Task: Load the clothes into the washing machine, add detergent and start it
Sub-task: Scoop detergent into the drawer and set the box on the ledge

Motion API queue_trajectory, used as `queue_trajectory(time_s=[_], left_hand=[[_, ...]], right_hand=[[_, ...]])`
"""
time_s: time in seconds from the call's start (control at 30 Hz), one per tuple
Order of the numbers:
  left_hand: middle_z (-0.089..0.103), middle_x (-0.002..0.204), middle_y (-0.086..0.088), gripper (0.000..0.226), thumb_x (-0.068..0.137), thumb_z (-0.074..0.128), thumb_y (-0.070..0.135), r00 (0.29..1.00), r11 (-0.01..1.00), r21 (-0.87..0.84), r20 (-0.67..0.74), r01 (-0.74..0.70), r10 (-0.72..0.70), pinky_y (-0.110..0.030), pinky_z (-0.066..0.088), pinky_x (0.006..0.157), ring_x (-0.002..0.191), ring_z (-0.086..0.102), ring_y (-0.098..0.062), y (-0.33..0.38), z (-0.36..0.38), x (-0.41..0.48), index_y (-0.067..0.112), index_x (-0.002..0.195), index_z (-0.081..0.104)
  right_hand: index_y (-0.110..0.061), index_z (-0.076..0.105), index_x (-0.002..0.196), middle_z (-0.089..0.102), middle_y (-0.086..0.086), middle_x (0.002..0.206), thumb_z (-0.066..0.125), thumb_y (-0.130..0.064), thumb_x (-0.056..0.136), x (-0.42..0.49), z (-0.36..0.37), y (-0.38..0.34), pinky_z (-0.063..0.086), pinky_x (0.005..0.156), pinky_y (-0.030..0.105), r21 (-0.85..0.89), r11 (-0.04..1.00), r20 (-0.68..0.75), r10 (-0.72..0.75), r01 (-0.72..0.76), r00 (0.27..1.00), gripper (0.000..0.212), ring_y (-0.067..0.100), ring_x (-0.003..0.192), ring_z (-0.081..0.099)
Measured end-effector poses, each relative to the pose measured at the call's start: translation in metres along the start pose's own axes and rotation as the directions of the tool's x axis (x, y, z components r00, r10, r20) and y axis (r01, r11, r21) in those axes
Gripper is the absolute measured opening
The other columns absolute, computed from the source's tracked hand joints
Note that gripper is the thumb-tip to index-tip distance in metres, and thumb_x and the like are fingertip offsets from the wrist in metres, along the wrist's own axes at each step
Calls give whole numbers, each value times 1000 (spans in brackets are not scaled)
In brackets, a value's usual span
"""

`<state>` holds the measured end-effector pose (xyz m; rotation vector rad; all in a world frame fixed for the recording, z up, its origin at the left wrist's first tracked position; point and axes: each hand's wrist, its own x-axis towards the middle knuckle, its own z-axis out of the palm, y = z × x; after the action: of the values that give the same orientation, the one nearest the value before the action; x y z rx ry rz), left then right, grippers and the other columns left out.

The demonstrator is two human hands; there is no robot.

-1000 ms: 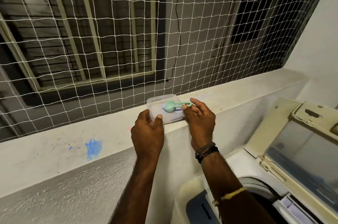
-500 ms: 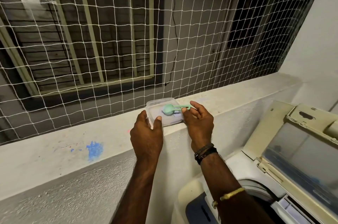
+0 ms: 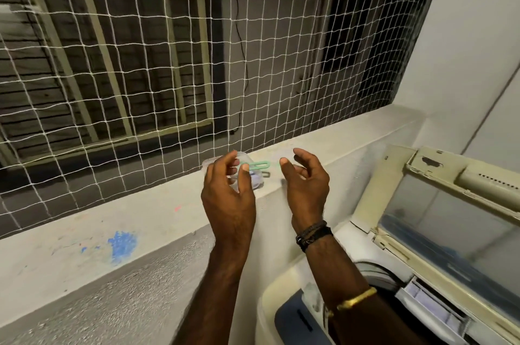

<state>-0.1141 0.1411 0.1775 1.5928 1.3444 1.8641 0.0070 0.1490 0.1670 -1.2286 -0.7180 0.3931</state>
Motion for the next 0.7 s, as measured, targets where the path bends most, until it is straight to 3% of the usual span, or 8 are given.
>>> queue_trajectory(time_s=[0.13,0.33,0.7], left_hand=[[66,107,9,19,97,59,27,998,998,-48,47,-45,47,-27,56,84,96,62,-4,4,14,-7,21,114,64],[65,96,13,11,97,60,30,987,992,-116,150,-45,62,-12,50,76,86,61,2,13,38,-22,25,106,64],[69,91,12,10,96,61,32,941,982,-185,337,29,36,-31,58,75,81,64,-4,26,79,-59,24,100,66]], right_hand=[[-23,70,112,71,-8,112,77,-22,85,0,-16,-9,49,73,10,-4,994,-59,-105,105,993,27,9,95,66],[-17,72,108,71,-3,108,74,-17,88,1,-42,-13,48,69,7,-66,975,-140,-218,211,966,20,7,93,66],[-18,71,109,70,-5,104,72,-25,90,1,-95,-8,52,70,12,-240,940,-273,-303,241,913,20,7,92,65]])
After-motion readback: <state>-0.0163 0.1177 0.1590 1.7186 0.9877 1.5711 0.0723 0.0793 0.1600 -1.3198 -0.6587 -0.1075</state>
